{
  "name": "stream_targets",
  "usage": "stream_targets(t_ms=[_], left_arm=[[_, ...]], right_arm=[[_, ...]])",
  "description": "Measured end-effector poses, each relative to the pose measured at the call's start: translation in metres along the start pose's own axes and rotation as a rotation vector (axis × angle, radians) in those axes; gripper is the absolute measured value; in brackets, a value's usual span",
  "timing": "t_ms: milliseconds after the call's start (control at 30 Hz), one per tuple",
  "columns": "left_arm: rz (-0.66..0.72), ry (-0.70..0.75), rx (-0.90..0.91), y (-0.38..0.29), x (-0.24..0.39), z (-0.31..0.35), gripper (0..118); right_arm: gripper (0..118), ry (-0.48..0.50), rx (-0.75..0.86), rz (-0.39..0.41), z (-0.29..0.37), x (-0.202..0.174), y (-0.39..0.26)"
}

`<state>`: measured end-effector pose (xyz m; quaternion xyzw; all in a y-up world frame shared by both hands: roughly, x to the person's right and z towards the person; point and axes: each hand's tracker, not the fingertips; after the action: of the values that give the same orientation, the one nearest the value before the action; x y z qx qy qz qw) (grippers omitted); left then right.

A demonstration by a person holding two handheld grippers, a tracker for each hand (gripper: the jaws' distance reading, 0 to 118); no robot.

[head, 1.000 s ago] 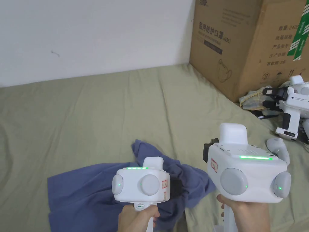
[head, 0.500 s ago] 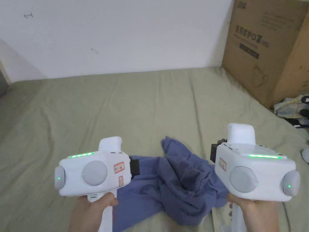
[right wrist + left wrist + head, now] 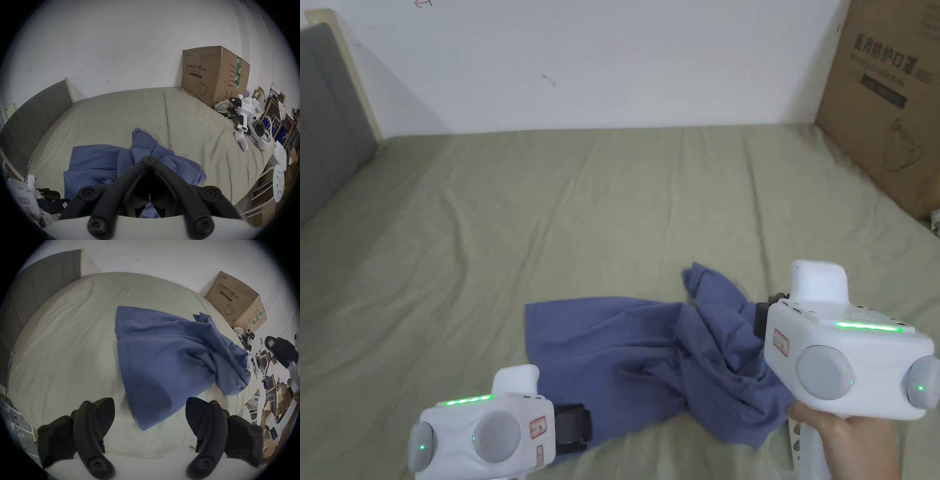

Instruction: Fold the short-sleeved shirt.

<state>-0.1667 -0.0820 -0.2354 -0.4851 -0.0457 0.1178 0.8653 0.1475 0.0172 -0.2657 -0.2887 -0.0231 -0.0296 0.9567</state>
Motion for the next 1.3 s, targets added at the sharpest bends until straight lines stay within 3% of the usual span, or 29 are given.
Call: stream_targets(t_ms=[100,133,200,233,300,400,533,633,667,700,733,767,867,1067,1100,1133,1200,1267,1300], left_arm=[[0.007,0.002,-0.041,-0.003,0.003,-0.014,95],[0.008,-0.004,-0.057,-0.007,0.004,-0.019,90],[-0.015,0.058,-0.087,-0.013,0.009,-0.031,63],[-0.068,0.168,-0.081,-0.013,0.014,-0.029,63],[-0.054,0.112,-0.084,-0.009,0.017,-0.021,57],[-0.061,0.124,-0.088,-0.001,0.013,-0.018,6],[-0.117,0.105,-0.092,-0.006,0.026,0.0,6],[-0.102,0.049,-0.087,-0.007,0.026,0.011,6],[-0.092,0.044,-0.082,-0.006,0.026,0.014,6],[-0.083,0.048,-0.082,-0.006,0.025,0.016,6],[-0.082,0.057,-0.077,-0.006,0.026,0.018,6],[-0.087,0.064,-0.072,-0.006,0.027,0.019,6],[-0.075,0.054,-0.081,-0.003,0.026,0.02,6],[-0.098,0.084,-0.091,0.006,0.029,0.016,6],[-0.087,0.081,-0.096,0.007,0.028,0.016,6],[-0.077,0.076,-0.099,0.008,0.027,0.015,6],[-0.056,0.066,-0.105,0.008,0.025,0.014,6],[-0.07,0.07,-0.105,0.008,0.025,0.014,6],[-0.074,0.074,-0.108,0.007,0.026,0.014,6]], right_arm=[[0,-0.002,-0.013,-0.009,-0.004,0.002,-0.002],[0,-0.004,-0.016,-0.007,-0.004,0.002,-0.003],[0,-0.014,-0.023,0.001,-0.007,0.004,-0.005],[0,-0.015,-0.029,0.003,-0.007,0.005,-0.007],[0,-0.018,-0.041,0.004,-0.011,0.009,-0.009],[0,-0.017,-0.066,-0.021,-0.021,0.017,-0.005],[0,0.021,-0.082,-0.061,-0.036,0.032,0.017],[1,0.098,-0.112,-0.047,-0.063,0.04,0.045],[8,0.124,-0.159,-0.034,-0.078,0.042,0.058],[31,0.144,-0.185,-0.027,-0.093,0.044,0.066],[69,0.172,-0.218,-0.017,-0.109,0.045,0.074],[83,0.179,-0.284,0.005,-0.122,0.044,0.077],[84,0.164,-0.326,0.06,-0.166,0.037,0.08],[82,0.133,-0.584,0.052,-0.241,0.035,0.057],[78,0.112,-0.605,0.083,-0.245,0.033,0.05],[63,0.085,-0.629,0.124,-0.247,0.029,0.041],[57,0.1,-0.636,0.189,-0.248,0.028,0.03],[54,0.094,-0.592,0.16,-0.242,0.026,0.036],[46,0.107,-0.584,0.145,-0.244,0.028,0.04]])
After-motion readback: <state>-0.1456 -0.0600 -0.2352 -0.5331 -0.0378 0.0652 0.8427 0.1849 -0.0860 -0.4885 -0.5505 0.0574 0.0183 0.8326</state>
